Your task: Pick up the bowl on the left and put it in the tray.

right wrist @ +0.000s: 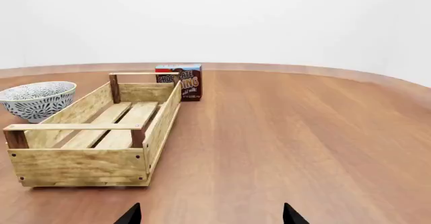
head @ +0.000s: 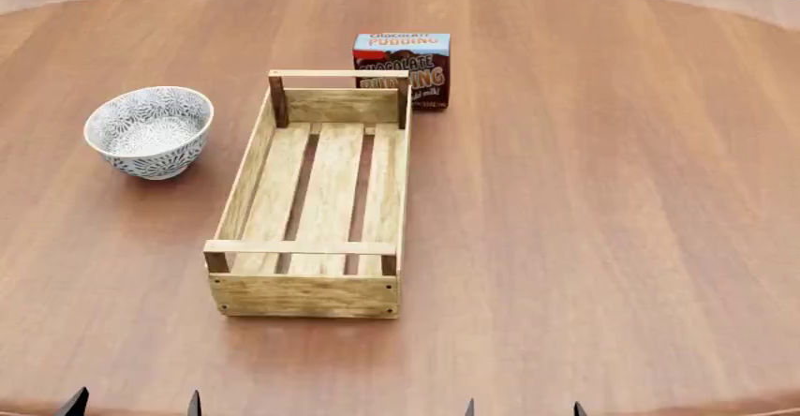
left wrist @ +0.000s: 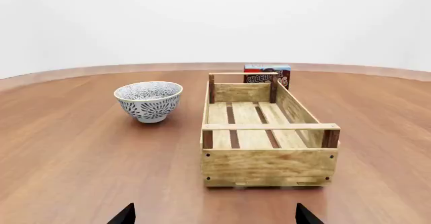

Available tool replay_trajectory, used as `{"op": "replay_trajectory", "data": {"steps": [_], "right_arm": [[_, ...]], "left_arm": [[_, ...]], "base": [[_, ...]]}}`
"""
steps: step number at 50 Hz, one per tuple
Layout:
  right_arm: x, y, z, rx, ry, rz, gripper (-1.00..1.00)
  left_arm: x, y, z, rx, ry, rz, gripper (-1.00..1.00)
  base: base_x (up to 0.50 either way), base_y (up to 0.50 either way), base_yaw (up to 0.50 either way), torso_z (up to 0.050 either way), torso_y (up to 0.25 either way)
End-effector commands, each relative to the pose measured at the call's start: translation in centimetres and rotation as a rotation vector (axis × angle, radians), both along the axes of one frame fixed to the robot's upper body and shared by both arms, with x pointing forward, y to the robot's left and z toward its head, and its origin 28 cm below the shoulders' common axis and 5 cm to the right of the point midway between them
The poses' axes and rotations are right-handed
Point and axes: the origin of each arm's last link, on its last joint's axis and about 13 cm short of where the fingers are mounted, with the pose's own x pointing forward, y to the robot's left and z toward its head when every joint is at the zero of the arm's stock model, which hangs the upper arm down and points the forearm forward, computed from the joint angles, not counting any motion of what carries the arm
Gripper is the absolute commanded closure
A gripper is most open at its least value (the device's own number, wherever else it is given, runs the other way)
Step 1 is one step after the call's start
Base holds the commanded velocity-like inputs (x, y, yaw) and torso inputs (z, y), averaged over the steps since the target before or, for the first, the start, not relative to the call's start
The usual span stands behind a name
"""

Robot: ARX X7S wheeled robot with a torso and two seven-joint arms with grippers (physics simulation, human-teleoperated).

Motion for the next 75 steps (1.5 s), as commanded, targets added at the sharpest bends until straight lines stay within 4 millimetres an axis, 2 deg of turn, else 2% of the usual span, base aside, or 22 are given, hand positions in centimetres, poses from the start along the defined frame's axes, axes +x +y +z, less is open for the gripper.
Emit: {"op": "replay_trajectory", "data": {"steps": [1, 17, 25, 30, 44, 75], "right_arm": [[0.01, 0.01, -0.05, 0.0, 0.0, 0.0, -1.0], [0.02, -0.03, 0.06, 0.011, -0.003, 0.002, -1.0], [-0.27, -0.13, 0.86, -0.017, -0.037, 0.02, -1.0], [-0.33, -0.12, 0.52, -0.028, -0.031, 0.018, -1.0], [-0.41, -0.28, 0.45, 0.055, 0.0, 0.041, -1.0], [-0.34, -0.33, 0.4, 0.078, 0.017, 0.038, -1.0]], "left_arm": [[0.01, 0.0, -0.02, 0.0, 0.0, 0.0, -1.0], [-0.08, 0.03, 0.1, -0.011, -0.01, 0.0, -1.0], [0.06, -0.21, 0.23, 0.071, 0.024, 0.035, -1.0], [0.01, -0.22, 0.12, 0.071, 0.029, 0.029, -1.0], [-0.09, -0.34, 0.06, 0.103, 0.044, 0.036, -1.0], [-0.05, -0.52, -0.04, 0.091, 0.035, 0.022, -1.0]], "base": [[0.0, 0.0, 0.0, 0.0, 0.0], [0.0, 0.0, 0.0, 0.0, 0.0], [0.0, 0.0, 0.0, 0.0, 0.0], [0.0, 0.0, 0.0, 0.0, 0.0], [0.0, 0.5, 0.0, 0.0, 0.0], [0.0, 0.5, 0.0, 0.0, 0.0]]}}
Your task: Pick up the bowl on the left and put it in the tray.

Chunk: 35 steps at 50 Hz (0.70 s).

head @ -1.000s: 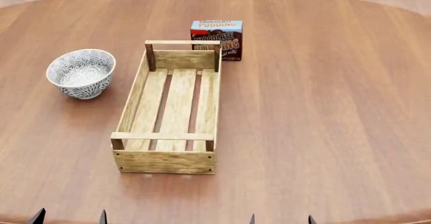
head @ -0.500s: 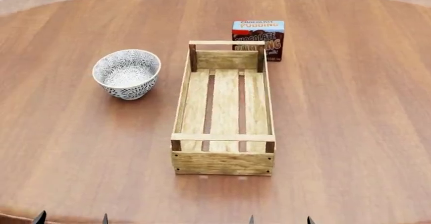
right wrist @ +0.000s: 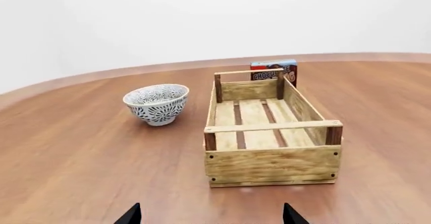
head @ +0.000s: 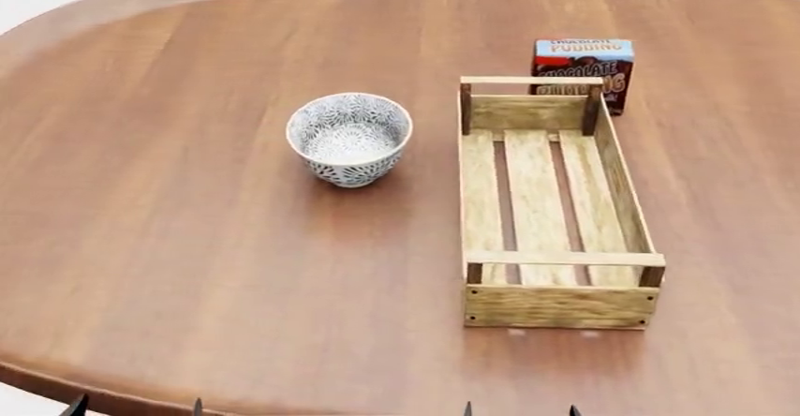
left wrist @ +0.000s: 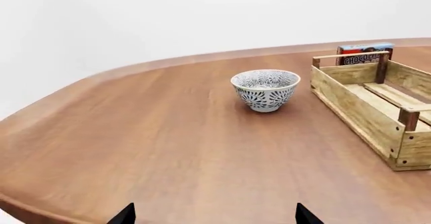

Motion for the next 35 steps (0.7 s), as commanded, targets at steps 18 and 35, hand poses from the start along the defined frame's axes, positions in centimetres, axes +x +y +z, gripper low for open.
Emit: {"op": "replay_trajectory", "data": {"steps": [18, 35], "right_arm": [[-0.07, 0.28, -0.25, -0.033, 0.024, -0.011, -1.0], [-0.06, 0.12, -0.2, -0.004, 0.007, -0.003, -1.0]], "left_arm": [[-0.08, -0.07, -0.36, 0.005, 0.003, -0.011, -1.0], [-0.17, -0.1, -0.45, 0.014, -0.011, -0.018, -1.0]], "base": [[0.0, 0.25, 0.0, 0.0, 0.0], [0.47, 0.0, 0.0, 0.0, 0.0]]}}
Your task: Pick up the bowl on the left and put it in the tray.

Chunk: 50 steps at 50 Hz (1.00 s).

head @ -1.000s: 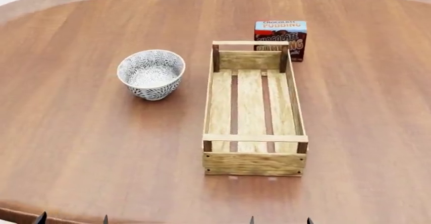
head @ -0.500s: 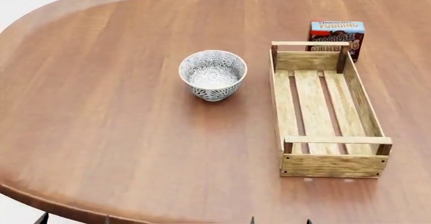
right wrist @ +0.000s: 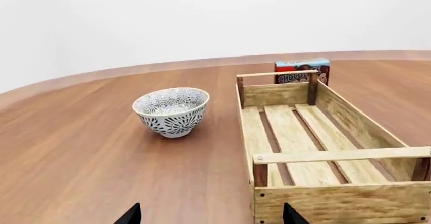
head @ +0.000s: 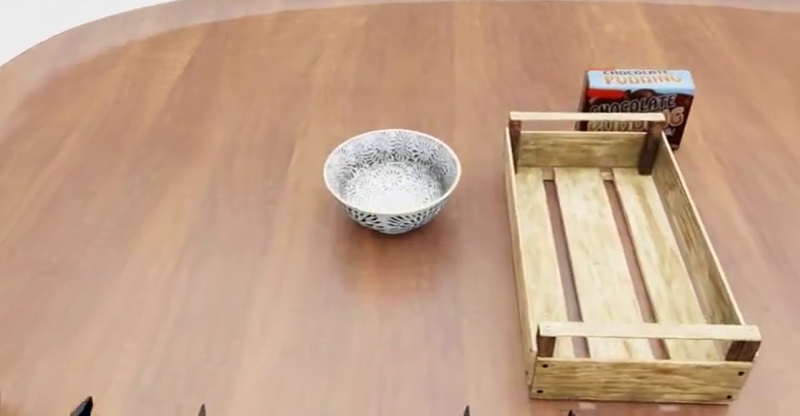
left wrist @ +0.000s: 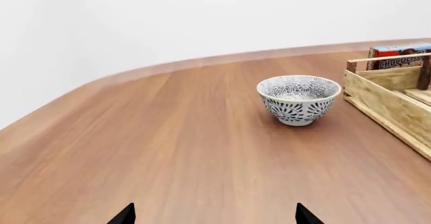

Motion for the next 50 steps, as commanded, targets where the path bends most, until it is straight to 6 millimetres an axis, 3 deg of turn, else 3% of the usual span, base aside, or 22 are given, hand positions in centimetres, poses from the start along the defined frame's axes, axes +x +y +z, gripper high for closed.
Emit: {"op": "replay_trajectory", "data": {"steps": [1, 27, 35, 40, 45, 50], "right_arm": [[0.1, 0.0, 0.0, -0.001, -0.008, 0.0, -1.0], [0.2, 0.0, 0.1, 0.007, 0.003, -0.004, -1.0], [0.5, -0.2, 0.3, 0.003, 0.059, -0.004, -1.0], [0.4, -0.4, 2.9, -0.008, 0.063, 0.014, -1.0], [0.4, -0.8, 6.8, -0.015, 0.061, 0.03, -1.0], [0.4, -1.2, 12.4, -0.018, -0.014, 0.048, -1.0]], "left_arm": [[0.0, 0.0, 0.0, 0.007, -0.008, -0.003, -1.0], [0.2, -0.1, 0.0, 0.028, -0.006, 0.001, -1.0], [0.4, 0.0, 0.2, 0.044, 0.008, 0.02, -1.0], [0.4, 0.0, 2.3, 0.033, 0.015, -0.005, -1.0], [0.0, 0.0, 6.1, 0.013, -0.013, -0.052, -1.0], [0.0, 0.3, 10.5, -0.005, -0.024, -0.112, -1.0]], "base": [[0.5, 0.0, 0.0, 0.0, 0.0], [0.5, 0.0, 0.0, 0.0, 0.0], [0.01, 0.0, 0.0, 0.0, 0.0], [0.0, 0.0, 0.0, 0.0, 0.0], [0.0, 0.0, 0.0, 0.0, 0.0], [0.0, 0.0, 0.0, 0.0, 0.0]]}}
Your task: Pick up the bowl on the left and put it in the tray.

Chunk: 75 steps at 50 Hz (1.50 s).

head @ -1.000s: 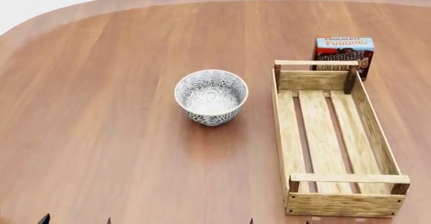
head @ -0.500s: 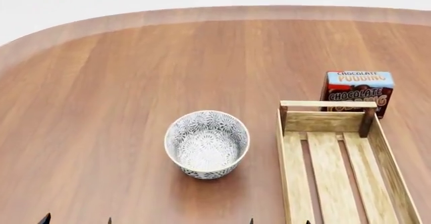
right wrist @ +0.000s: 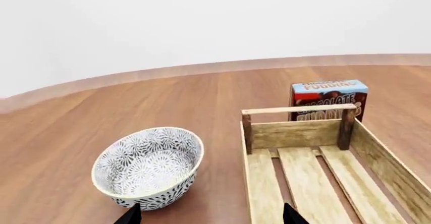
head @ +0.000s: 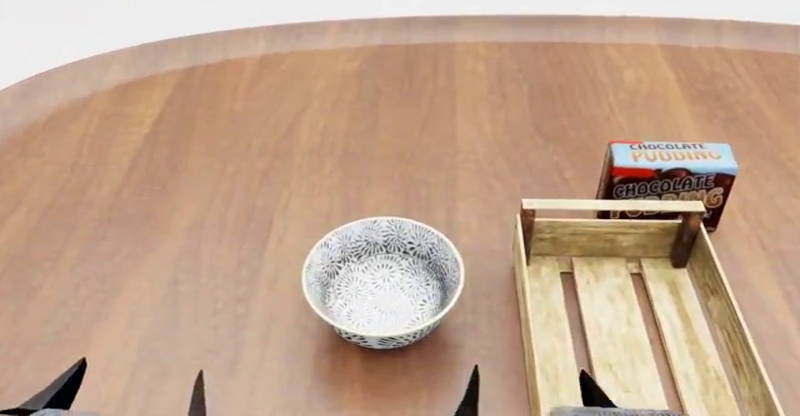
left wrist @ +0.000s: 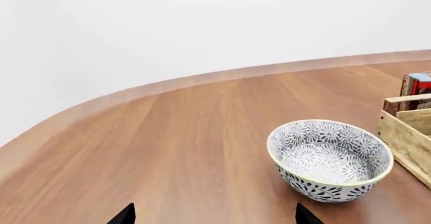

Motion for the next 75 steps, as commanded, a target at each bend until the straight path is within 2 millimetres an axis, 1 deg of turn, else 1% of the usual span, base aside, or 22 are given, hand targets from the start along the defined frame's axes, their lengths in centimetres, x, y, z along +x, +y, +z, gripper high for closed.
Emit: {"op": "replay_trajectory", "data": {"steps": [1, 4, 5, 8, 9, 11, 13, 15, 17, 20, 26, 35, 52, 63, 70, 75], "right_arm": [[-0.5, -0.6, 7.9, -0.039, -0.097, 0.04, -1.0], [-0.3, -0.8, 10.1, -0.053, -0.172, 0.032, -1.0], [-0.2, -1.0, 11.5, -0.026, -0.198, 0.043, -1.0], [-0.3, -1.1, 13.2, -0.022, -0.243, 0.046, -1.0], [-0.3, -1.2, 14.2, -0.025, -0.264, 0.041, -1.0], [-0.5, -1.2, 15.0, -0.022, -0.283, 0.043, -1.0], [-0.5, -1.2, 15.4, -0.014, -0.293, 0.03, -1.0], [-0.5, -1.1, 15.4, -0.003, -0.282, 0.035, -1.0], [-0.4, -1.0, 14.9, -0.007, -0.258, 0.051, -1.0], [-0.4, -1.0, 14.8, -0.005, -0.257, 0.051, -1.0], [-0.4, -1.1, 15.4, -0.012, -0.278, 0.042, -1.0], [-0.4, -1.3, 15.5, -0.024, -0.293, 0.03, -1.0], [-0.2, -1.4, 15.1, -0.016, -0.29, 0.026, -1.0], [-0.2, -1.4, 14.9, -0.016, -0.29, 0.024, -1.0], [-0.2, -1.4, 14.8, -0.017, -0.289, 0.026, -1.0], [-0.2, -1.4, 14.8, -0.019, -0.291, 0.026, -1.0]], "left_arm": [[-0.5, 0.3, 6.6, -0.016, -0.046, -0.085, -1.0], [-0.3, 0.4, 7.8, -0.009, -0.099, -0.071, -1.0], [-0.3, 0.6, 8.7, -0.036, -0.122, -0.071, -1.0], [-0.2, 0.7, 9.8, -0.04, -0.158, -0.069, -1.0], [-0.3, 0.7, 10.6, -0.044, -0.167, -0.081, -1.0], [-0.4, 0.7, 11.2, -0.045, -0.179, -0.088, -1.0], [-0.5, 0.6, 11.5, -0.041, -0.197, -0.095, -1.0], [-0.6, 0.6, 11.7, -0.031, -0.226, -0.103, -1.0], [-0.7, 0.6, 11.7, -0.081, -0.227, -0.153, -1.0], [-0.6, 0.8, 11.7, -0.105, -0.22, -0.156, -1.0], [-0.6, 0.8, 11.9, -0.101, -0.222, -0.154, -1.0], [-0.6, 0.8, 11.7, -0.093, -0.214, -0.148, -1.0], [-0.4, 0.9, 11.4, -0.117, -0.205, -0.166, -1.0], [-0.2, 1.0, 11.3, -0.127, -0.209, -0.144, -1.0], [-0.4, 1.0, 11.3, -0.121, -0.262, -0.157, -1.0], [-0.6, 1.0, 11.3, -0.121, -0.267, -0.166, -1.0]], "base": [[0.0, 0.0, 0.0, 0.0, 0.0], [0.0, 0.0, 0.0, 0.0, 0.0], [0.0, 0.0, 0.0, 0.0, 0.0], [0.0, 0.0, 0.0, 0.0, 0.0], [0.0, 0.0, 0.0, 0.0, 0.0], [0.0, 0.0, 0.0, 0.0, 0.0], [0.0, 0.0, 0.0, 0.0, 0.0], [0.0, 0.0, 0.0, 0.0, 0.0], [0.0, 0.0, 0.0, 0.014, 0.0], [0.0, 0.0, 0.0, 0.05, 0.0], [0.0, 0.0, 0.0, 0.05, 0.0], [0.0, 0.0, 0.0, 0.05, 0.0], [0.0, 0.0, 0.0, 0.05, 0.0], [0.0, 0.0, 0.0, 0.05, 0.0], [0.0, 0.0, 0.0, 0.0, 0.0], [0.0, 0.0, 0.0, 0.0, -0.205]]}}
